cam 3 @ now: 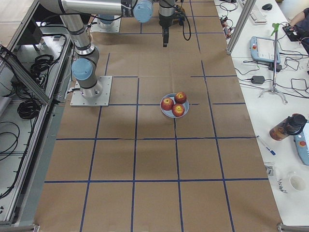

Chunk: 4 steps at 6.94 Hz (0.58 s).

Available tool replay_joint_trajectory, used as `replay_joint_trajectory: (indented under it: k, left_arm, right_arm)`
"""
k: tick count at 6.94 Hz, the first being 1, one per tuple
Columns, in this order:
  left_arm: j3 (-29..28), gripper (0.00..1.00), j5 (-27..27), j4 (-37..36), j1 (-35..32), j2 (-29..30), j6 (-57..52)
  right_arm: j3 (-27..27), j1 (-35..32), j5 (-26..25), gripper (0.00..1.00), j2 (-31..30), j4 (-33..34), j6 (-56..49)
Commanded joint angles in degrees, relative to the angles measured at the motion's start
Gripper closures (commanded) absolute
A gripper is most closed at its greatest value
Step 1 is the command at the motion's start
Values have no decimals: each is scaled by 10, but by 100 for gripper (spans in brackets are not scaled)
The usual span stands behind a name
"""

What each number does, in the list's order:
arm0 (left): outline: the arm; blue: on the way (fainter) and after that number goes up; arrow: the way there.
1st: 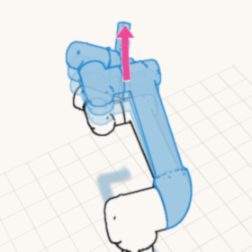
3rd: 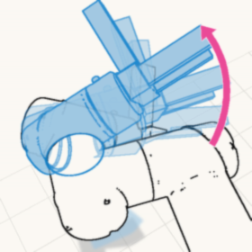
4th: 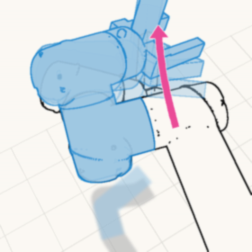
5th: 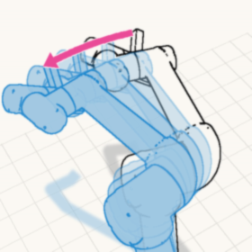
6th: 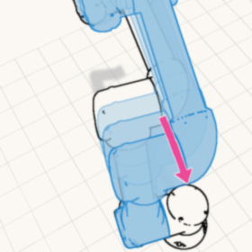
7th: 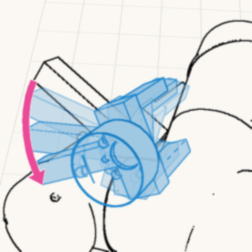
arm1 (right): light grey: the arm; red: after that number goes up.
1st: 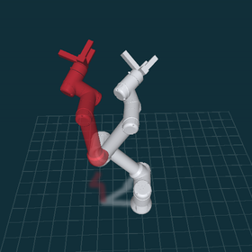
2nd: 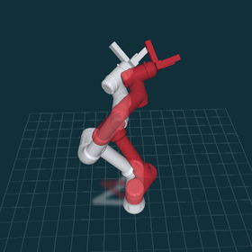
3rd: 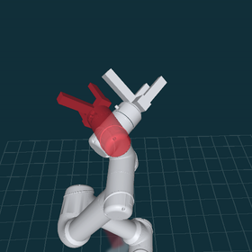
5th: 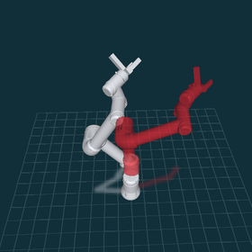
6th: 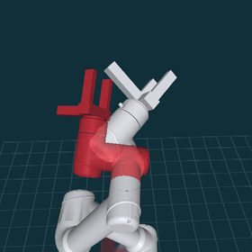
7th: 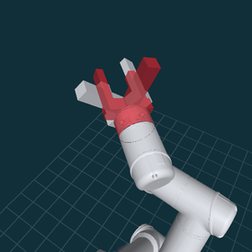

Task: Transfer apple from basket to plate
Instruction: 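Lift the apple and carry it with the left gripper toward the table center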

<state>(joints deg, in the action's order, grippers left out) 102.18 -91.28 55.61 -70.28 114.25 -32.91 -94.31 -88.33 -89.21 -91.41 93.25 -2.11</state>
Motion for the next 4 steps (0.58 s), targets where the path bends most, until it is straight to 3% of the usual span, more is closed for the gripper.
replay_joint_trajectory:
  k: [1,3,4]
  left_arm:
    - [-21,70,-3,21,-40,-30,52]
    - [-97,69,-3,133,-169,-50,203]
    - [-104,69,0,132,-241,-41,276]
  right_arm:
    - [0,0,0,0,0,0,0]
    - [0,0,0,0,0,0,0]
    - [0,0,0,0,0,0,0]
